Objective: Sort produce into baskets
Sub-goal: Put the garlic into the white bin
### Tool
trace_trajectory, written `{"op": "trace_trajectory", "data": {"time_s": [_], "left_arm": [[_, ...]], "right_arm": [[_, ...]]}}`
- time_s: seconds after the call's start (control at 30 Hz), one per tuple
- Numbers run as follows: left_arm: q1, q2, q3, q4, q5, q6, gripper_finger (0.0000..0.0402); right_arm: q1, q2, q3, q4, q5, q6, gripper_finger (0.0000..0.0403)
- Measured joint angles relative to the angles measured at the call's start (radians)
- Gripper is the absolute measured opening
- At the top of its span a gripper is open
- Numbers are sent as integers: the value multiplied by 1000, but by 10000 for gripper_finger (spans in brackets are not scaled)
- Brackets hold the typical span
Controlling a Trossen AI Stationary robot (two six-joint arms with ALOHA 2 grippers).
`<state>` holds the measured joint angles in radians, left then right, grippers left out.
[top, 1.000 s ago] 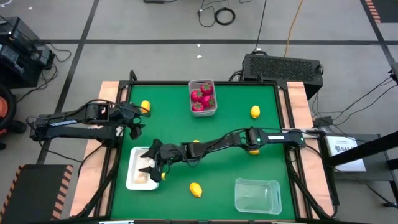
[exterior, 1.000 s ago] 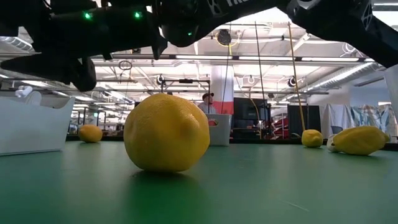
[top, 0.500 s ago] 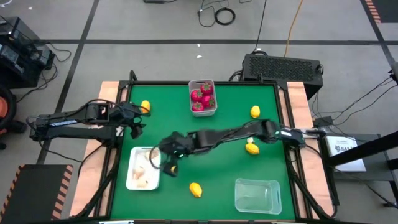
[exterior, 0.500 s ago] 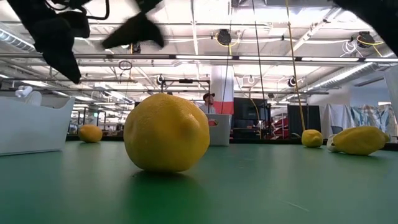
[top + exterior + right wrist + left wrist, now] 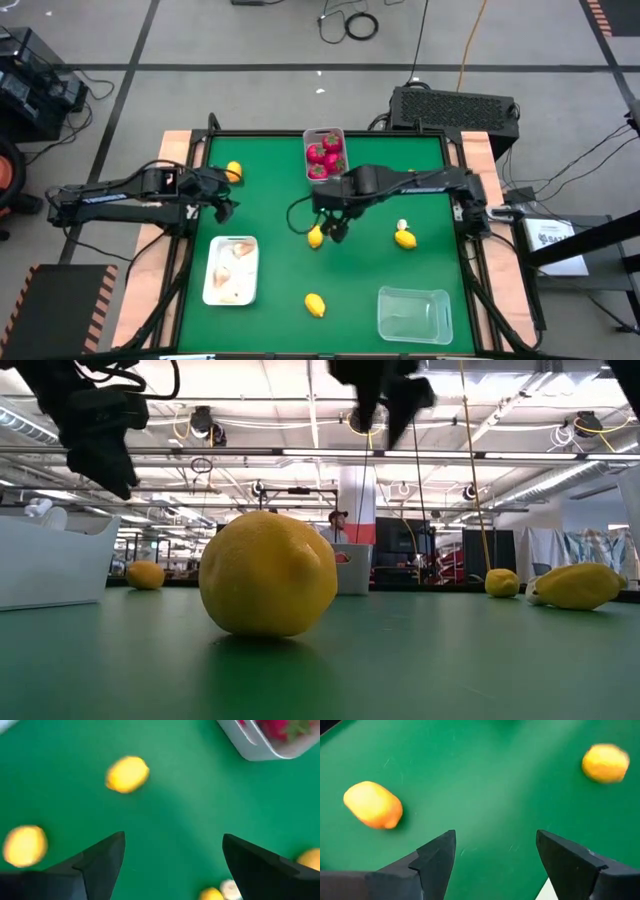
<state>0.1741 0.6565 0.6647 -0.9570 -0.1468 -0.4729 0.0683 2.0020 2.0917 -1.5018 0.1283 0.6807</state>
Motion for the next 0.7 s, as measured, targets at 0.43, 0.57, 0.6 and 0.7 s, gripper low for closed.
{"op": "trace_trajectory", "data": {"time_s": [0.43,0.57,0.6,0.7], "left_arm": [[-57,38,-1,230,34,-259,283],[-66,80,-1,316,30,-304,283],[-66,96,-1,340,30,-314,283],[-65,148,-1,406,23,-334,283]], "right_arm": [[-170,-447,-986,401,-19,286,324],[-180,-556,-1148,443,6,384,324],[-178,-575,-1179,458,8,400,324],[-164,-629,-1263,522,8,443,324]]}}
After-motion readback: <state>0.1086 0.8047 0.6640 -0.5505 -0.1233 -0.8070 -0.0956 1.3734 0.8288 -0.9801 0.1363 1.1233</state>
